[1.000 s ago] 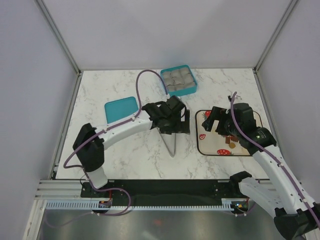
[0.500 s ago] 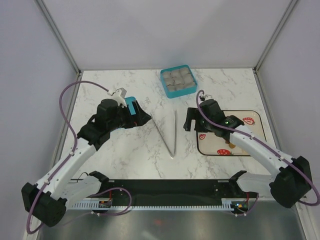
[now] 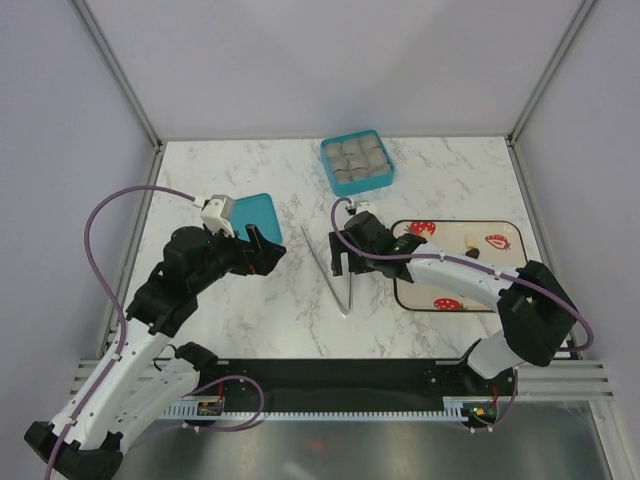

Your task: Pack the chocolate

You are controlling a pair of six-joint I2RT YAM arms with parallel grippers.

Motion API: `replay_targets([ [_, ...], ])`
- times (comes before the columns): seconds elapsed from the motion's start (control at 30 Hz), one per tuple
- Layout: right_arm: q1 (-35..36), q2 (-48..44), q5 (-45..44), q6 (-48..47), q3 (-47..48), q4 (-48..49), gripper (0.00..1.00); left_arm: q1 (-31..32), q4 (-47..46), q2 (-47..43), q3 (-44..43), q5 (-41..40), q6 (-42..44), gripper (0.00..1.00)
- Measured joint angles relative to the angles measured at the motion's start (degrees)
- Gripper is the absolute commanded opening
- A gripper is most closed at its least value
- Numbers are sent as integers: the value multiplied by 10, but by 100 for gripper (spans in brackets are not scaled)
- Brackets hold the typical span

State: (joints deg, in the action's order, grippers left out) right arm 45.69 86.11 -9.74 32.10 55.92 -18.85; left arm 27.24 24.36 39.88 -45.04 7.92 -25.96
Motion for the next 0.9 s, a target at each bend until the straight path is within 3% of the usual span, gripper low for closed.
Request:
replay_targets([
  [0.37, 60, 82, -58, -7, 11, 15, 98, 0, 51, -70, 0, -71, 22, 100],
  [0.9, 73, 138, -100, -5, 12, 50, 97, 0, 69, -70, 0, -93, 23, 100],
])
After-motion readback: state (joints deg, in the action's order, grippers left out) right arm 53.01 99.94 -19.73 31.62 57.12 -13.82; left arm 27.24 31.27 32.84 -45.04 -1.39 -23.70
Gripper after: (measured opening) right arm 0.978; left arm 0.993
